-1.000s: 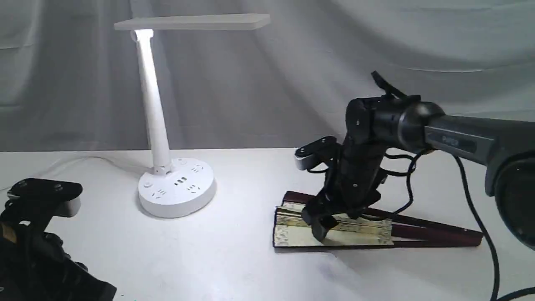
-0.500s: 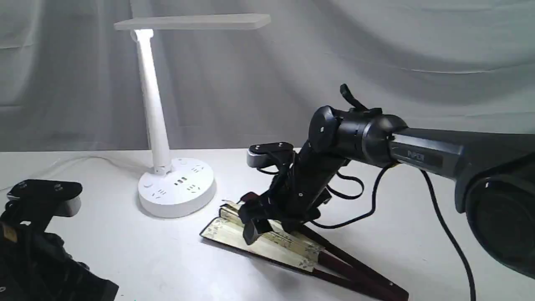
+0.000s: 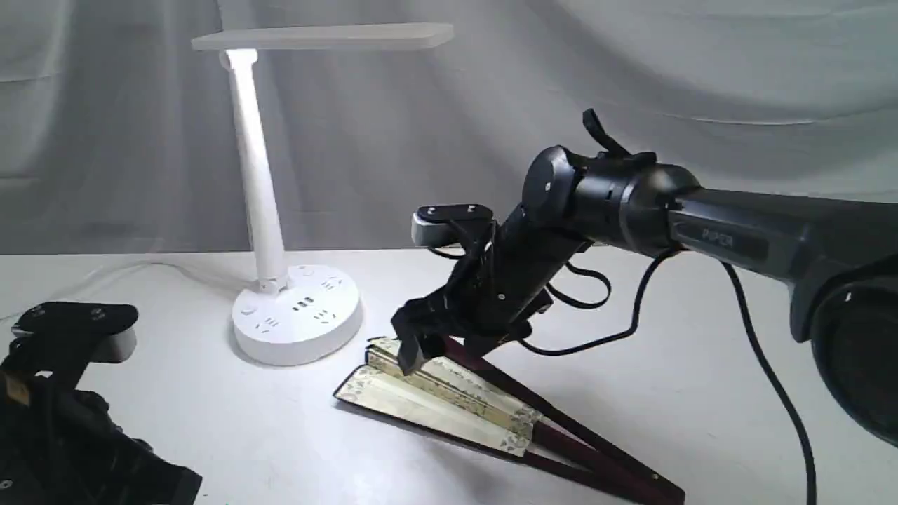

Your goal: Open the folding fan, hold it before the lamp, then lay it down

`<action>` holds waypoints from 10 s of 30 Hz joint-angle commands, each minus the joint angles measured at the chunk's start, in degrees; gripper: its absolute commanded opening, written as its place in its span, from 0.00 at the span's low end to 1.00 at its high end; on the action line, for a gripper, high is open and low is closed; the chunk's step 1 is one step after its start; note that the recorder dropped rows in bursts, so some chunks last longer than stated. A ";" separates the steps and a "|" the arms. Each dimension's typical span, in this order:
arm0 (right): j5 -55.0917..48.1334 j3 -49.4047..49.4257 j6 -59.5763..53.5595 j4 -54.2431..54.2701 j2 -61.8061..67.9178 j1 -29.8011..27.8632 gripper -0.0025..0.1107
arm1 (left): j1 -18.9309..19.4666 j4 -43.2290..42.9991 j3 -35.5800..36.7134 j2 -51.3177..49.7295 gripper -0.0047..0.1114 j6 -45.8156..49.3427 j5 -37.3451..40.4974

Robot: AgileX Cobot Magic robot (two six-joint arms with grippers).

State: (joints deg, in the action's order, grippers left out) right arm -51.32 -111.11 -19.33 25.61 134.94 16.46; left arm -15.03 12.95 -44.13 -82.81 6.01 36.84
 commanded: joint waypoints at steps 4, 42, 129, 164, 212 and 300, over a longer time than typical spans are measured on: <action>-5.10 0.31 1.67 2.44 -1.52 -2.06 0.66 | -0.38 0.65 -0.20 0.02 0.28 -0.25 1.20; -18.65 0.50 -10.22 32.80 5.75 -21.69 0.66 | -3.71 6.26 -0.20 0.02 0.28 0.61 -3.69; -18.65 3.32 -20.24 53.85 13.49 -18.43 0.02 | -8.60 6.16 -0.20 0.02 0.28 1.67 -6.90; -18.65 3.32 -15.25 49.90 1.61 -19.87 0.02 | -8.60 5.18 19.87 0.13 0.28 4.98 -63.31; -18.65 23.26 -25.46 59.67 -6.38 -19.14 0.02 | -8.50 -16.55 17.00 -25.33 0.41 -96.50 -104.87; -18.65 27.30 -28.60 63.18 -6.77 -15.14 0.02 | -8.50 -20.65 1.29 -38.58 0.04 -106.41 -106.23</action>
State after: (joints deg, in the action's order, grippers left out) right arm -69.29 -84.26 -47.26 89.29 129.15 1.25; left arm -23.33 -7.30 -42.78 -121.22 -100.17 -68.14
